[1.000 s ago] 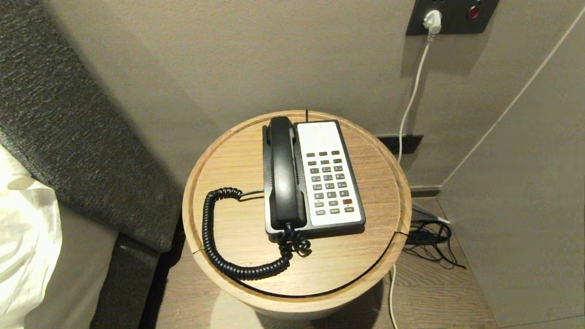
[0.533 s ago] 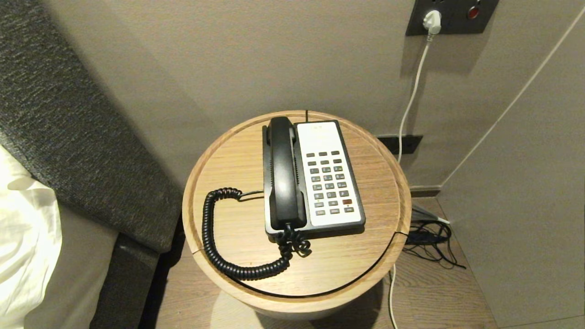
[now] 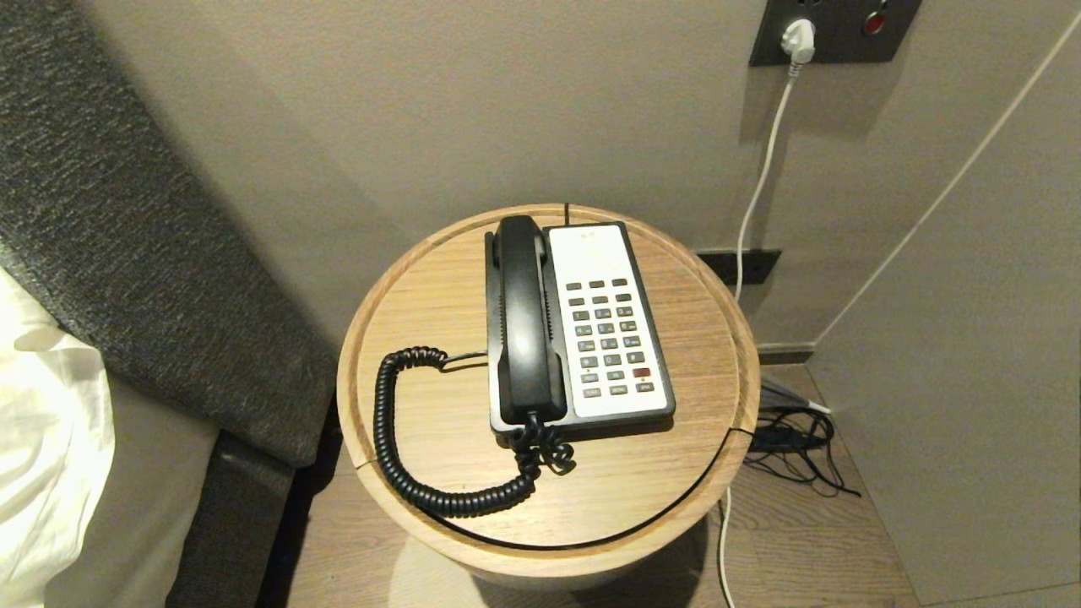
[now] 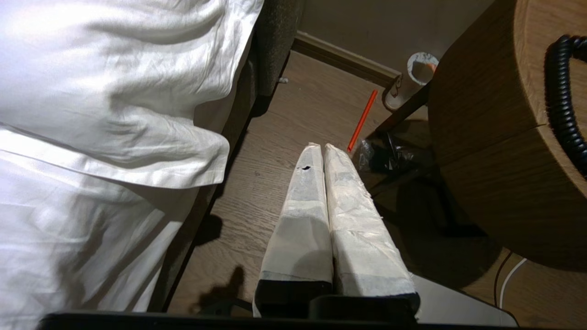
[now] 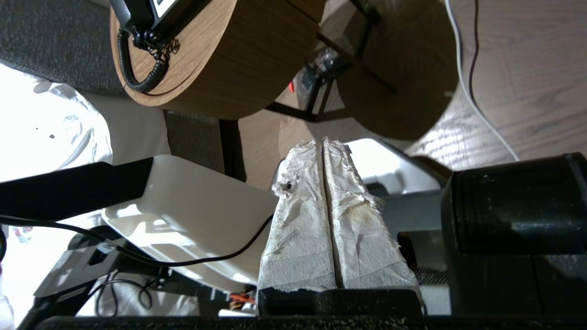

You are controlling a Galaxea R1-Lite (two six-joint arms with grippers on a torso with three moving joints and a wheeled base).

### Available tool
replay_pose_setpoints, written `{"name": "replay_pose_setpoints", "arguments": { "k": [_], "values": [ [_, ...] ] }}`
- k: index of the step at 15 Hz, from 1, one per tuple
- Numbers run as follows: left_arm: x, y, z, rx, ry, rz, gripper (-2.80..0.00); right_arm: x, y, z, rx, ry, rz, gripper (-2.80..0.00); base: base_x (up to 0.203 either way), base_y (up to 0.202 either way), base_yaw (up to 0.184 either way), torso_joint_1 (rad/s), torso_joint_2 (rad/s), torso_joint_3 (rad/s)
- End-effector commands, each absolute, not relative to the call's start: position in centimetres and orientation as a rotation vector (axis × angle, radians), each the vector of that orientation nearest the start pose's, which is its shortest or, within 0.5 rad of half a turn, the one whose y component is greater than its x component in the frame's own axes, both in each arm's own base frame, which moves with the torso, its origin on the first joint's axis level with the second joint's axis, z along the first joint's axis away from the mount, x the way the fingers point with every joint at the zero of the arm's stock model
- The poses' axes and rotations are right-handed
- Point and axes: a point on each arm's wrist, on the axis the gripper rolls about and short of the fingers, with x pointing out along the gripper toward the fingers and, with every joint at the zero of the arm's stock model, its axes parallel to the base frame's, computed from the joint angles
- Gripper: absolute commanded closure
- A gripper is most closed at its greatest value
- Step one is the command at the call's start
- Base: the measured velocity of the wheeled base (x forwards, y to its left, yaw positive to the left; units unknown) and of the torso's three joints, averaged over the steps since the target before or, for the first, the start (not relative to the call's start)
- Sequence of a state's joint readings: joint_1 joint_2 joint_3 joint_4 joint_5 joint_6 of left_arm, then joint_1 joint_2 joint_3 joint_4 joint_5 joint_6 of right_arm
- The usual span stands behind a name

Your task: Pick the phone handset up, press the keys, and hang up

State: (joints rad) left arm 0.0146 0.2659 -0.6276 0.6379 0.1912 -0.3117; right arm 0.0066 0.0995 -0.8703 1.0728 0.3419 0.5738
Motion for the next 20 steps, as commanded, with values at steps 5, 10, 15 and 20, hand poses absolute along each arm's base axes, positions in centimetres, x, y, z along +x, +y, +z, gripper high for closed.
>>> {"name": "replay_pose_setpoints", "arguments": {
  "k": [5, 10, 15, 20],
  "values": [
    [-6.9, 0.3, 14.7, -0.21, 0.207, 0.224, 0.0, -12.5, 0.7, 15.3, 0.595, 0.415, 0.25, 0.0, 0.0, 0.0, 0.0, 0.0, 0.0, 0.0],
    [-6.0, 0.3, 12.2, -0.062, 0.131, 0.161, 0.0, -8.1, 0.7, 13.7, 0.455, 0.303, 0.283, 0.0, 0.0, 0.0, 0.0, 0.0, 0.0, 0.0],
    [-3.4, 0.3, 9.5, 0.027, 0.03, 0.151, 0.0, -6.2, 0.5, 11.7, 0.265, 0.292, 0.231, 0.0, 0.0, 0.0, 0.0, 0.0, 0.0, 0.0],
    [-3.0, 0.1, 8.5, 0.04, 0.063, 0.084, 0.0, -4.8, 0.4, 10.3, 0.189, 0.262, 0.182, 0.0, 0.0, 0.0, 0.0, 0.0, 0.0, 0.0]
  ]
}}
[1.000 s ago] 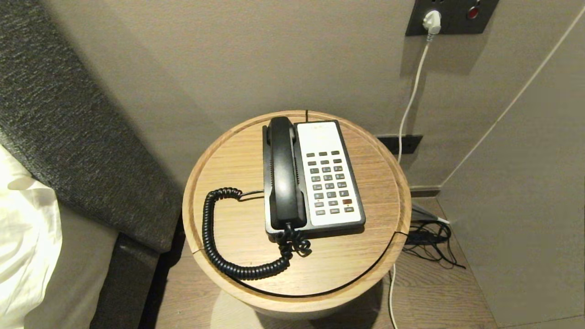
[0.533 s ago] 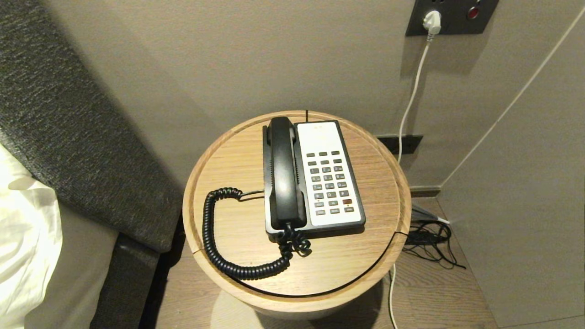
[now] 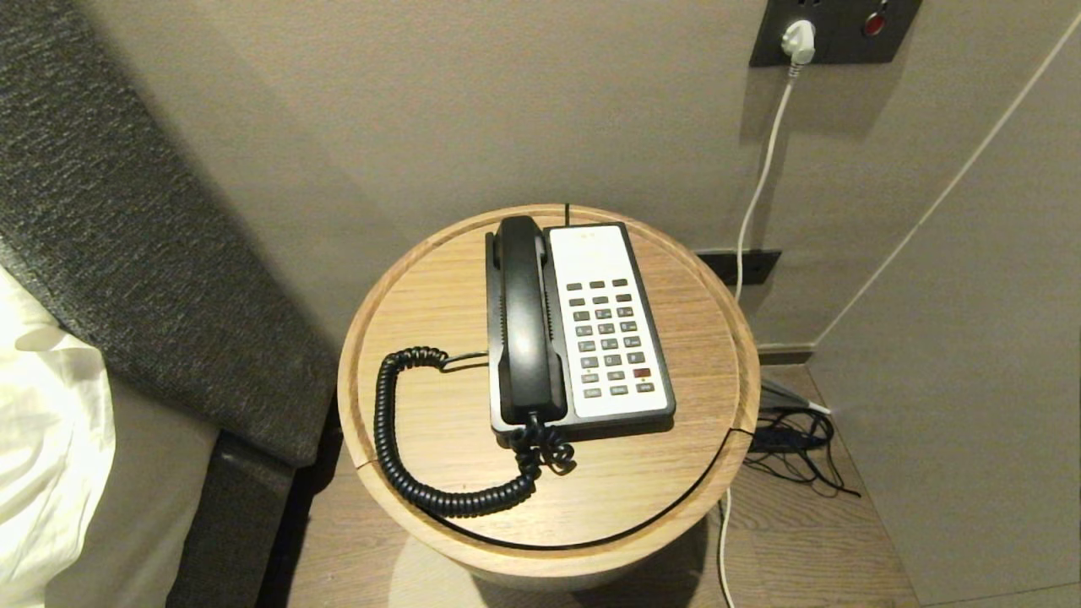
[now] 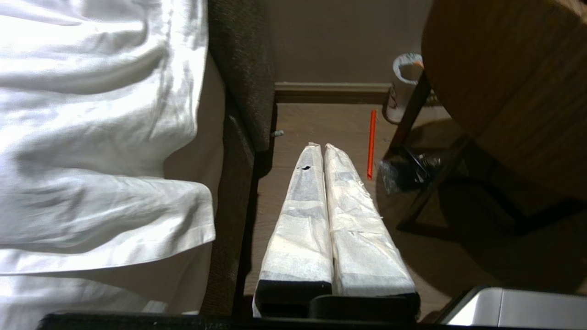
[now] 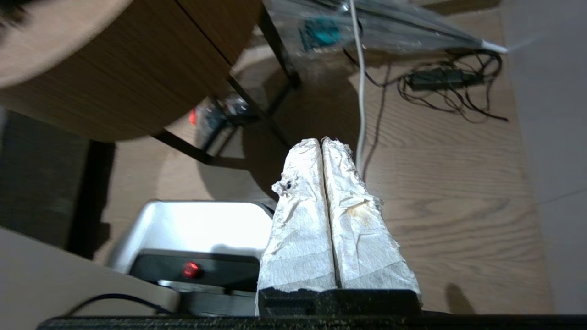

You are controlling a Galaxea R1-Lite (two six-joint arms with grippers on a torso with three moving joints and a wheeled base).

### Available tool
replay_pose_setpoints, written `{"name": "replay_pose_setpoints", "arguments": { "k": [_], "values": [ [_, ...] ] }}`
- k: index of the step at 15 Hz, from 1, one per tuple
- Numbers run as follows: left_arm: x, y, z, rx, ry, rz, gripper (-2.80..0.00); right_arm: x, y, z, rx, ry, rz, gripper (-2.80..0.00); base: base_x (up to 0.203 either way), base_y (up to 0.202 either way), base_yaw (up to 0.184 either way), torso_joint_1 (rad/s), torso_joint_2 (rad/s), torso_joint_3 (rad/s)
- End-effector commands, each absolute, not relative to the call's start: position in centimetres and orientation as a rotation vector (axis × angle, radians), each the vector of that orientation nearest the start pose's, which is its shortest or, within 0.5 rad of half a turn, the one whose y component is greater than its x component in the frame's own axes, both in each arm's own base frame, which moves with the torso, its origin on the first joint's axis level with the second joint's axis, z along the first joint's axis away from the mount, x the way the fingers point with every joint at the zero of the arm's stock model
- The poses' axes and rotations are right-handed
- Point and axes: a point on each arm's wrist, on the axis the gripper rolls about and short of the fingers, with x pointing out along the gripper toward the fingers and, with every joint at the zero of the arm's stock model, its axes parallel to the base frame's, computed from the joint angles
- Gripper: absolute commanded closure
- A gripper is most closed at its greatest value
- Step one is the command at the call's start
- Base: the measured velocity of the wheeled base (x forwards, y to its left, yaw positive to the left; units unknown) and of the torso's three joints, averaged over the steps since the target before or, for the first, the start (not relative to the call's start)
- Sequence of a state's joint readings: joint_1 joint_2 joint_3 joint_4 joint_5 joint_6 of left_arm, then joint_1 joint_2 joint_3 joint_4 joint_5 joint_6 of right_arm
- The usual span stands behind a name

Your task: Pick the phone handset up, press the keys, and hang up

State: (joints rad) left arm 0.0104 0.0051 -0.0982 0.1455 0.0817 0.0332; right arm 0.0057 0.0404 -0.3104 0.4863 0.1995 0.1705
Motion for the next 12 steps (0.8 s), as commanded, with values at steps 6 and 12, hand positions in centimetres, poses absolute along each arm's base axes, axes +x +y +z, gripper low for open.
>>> {"name": "replay_pose_setpoints", "arguments": {
  "k": [6, 12],
  "values": [
    [-2.6, -0.1, 7.6, 0.102, 0.072, -0.008, 0.0, -2.7, 0.1, 8.5, 0.068, 0.118, 0.066, 0.0, 0.0, 0.0, 0.0, 0.0, 0.0, 0.0],
    [-2.5, -0.1, 7.6, 0.07, 0.042, -0.007, 0.0, -2.1, 0.0, 7.7, -0.043, 0.06, 0.008, 0.0, 0.0, 0.0, 0.0, 0.0, 0.0, 0.0]
  ]
}}
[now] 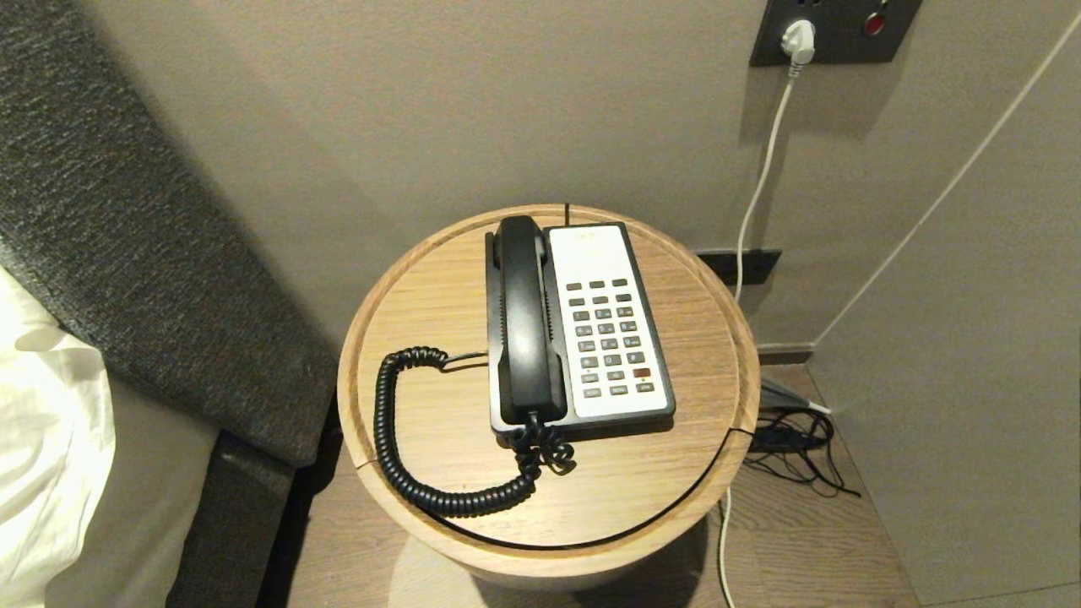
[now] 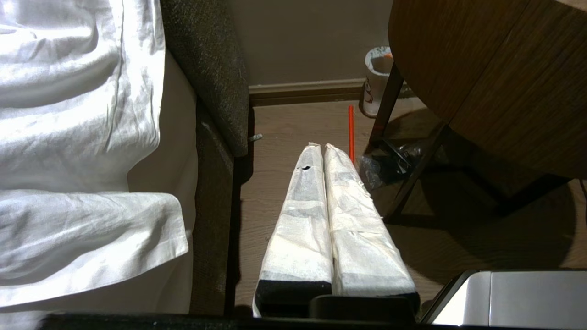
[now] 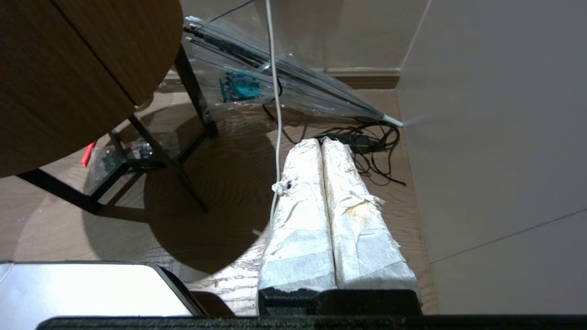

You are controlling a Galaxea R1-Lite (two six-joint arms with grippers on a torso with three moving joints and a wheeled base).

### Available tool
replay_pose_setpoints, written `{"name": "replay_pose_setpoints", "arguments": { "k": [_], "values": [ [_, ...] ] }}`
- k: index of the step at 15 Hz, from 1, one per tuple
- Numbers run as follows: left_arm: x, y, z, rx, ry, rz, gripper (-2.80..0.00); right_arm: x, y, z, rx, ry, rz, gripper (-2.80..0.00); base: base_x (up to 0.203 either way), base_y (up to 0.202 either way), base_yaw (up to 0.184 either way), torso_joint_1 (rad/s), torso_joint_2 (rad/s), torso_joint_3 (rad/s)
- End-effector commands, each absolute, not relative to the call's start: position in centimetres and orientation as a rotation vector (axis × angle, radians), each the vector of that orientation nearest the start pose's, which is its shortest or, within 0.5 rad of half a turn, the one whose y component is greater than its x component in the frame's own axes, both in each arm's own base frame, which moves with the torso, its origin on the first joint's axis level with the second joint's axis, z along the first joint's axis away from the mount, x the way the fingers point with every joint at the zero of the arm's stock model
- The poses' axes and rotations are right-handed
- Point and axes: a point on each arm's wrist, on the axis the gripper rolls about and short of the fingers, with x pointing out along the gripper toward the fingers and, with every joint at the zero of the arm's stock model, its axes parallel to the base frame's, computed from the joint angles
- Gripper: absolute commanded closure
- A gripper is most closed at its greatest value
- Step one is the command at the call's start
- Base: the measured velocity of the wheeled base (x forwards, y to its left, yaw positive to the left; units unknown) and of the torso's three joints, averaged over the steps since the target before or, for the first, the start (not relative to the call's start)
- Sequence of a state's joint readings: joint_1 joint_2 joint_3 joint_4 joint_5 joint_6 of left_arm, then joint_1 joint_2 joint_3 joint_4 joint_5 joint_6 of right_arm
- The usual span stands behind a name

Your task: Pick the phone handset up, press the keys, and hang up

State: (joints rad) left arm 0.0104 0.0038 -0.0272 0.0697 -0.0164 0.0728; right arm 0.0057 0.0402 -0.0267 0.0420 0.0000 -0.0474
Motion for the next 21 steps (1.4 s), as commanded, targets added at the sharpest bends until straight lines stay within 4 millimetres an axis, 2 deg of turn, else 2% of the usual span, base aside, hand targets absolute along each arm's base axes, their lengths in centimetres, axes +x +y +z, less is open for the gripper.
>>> {"name": "replay_pose_setpoints", "arguments": {
  "k": [1, 21],
  "values": [
    [-2.44, -0.07, 7.58, 0.072, 0.04, -0.009, 0.0, -2.09, -0.01, 7.75, -0.037, 0.06, 0.007, 0.0, 0.0, 0.0, 0.0, 0.0, 0.0, 0.0],
    [-2.44, -0.06, 7.61, 0.059, 0.037, -0.007, 0.0, -2.1, -0.01, 7.77, -0.035, 0.06, 0.007, 0.0, 0.0, 0.0, 0.0, 0.0, 0.0, 0.016]
  ]
}}
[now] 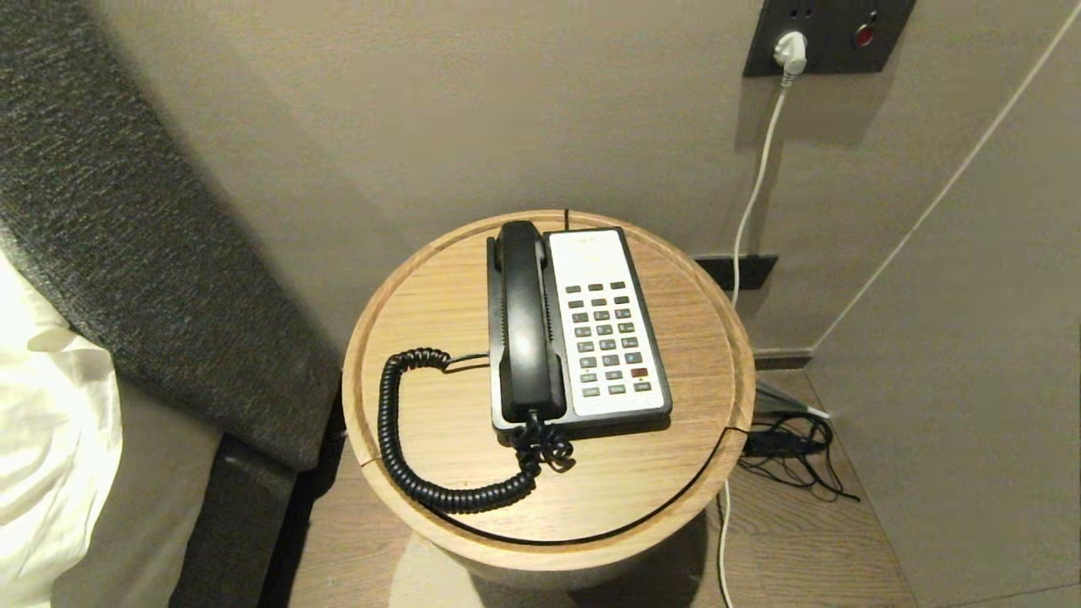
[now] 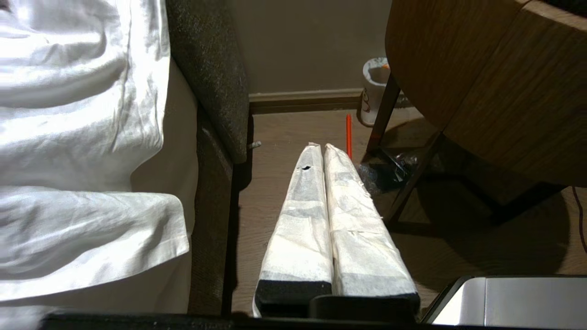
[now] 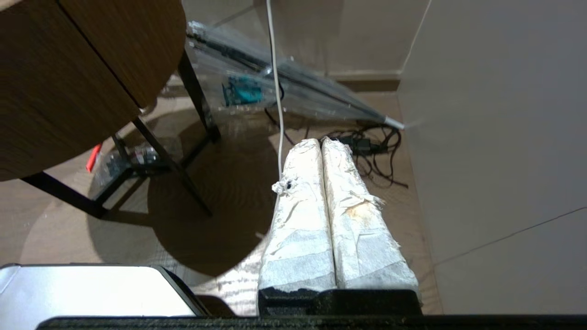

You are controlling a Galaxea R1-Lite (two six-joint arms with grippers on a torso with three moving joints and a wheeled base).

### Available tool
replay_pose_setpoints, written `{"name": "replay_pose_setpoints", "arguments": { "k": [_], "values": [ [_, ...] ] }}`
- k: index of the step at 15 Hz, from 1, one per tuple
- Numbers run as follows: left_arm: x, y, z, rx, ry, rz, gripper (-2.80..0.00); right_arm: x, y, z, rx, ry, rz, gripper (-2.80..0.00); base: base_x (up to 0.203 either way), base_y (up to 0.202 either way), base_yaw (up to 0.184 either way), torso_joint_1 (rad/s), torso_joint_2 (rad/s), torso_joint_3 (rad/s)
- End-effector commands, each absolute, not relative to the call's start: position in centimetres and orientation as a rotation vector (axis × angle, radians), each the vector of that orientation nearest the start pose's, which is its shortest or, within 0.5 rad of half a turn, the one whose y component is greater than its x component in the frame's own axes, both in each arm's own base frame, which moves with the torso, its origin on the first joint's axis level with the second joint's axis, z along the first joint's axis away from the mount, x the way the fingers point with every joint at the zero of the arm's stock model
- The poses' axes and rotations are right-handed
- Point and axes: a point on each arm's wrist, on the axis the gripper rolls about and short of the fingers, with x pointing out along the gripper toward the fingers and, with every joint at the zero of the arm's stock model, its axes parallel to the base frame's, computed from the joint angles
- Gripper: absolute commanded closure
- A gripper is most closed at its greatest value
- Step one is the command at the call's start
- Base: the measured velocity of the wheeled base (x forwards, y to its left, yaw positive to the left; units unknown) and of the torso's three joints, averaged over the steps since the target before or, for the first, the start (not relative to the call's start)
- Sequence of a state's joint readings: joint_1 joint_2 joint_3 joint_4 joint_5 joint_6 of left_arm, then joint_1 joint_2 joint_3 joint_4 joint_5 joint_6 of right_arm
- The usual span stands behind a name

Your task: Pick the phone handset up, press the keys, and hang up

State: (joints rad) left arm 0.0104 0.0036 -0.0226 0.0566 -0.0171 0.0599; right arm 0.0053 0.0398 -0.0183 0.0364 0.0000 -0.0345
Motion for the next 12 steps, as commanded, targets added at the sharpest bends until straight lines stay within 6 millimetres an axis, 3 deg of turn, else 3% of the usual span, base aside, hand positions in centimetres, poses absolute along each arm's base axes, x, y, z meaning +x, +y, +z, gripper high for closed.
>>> {"name": "replay_pose_setpoints", "arguments": {
  "k": [1, 12],
  "values": [
    [-2.44, -0.06, 7.61, 0.058, 0.037, -0.007, 0.0, -2.1, -0.01, 7.77, -0.035, 0.06, 0.007, 0.0, 0.0, 0.0, 0.0, 0.004, 0.01, 0.189],
    [-2.44, -0.06, 7.61, 0.056, 0.037, -0.006, 0.0, -2.1, -0.01, 7.77, -0.035, 0.06, 0.007, 0.0, 0.0, 0.0, 0.0, 0.002, 0.0, 0.201]
  ]
}}
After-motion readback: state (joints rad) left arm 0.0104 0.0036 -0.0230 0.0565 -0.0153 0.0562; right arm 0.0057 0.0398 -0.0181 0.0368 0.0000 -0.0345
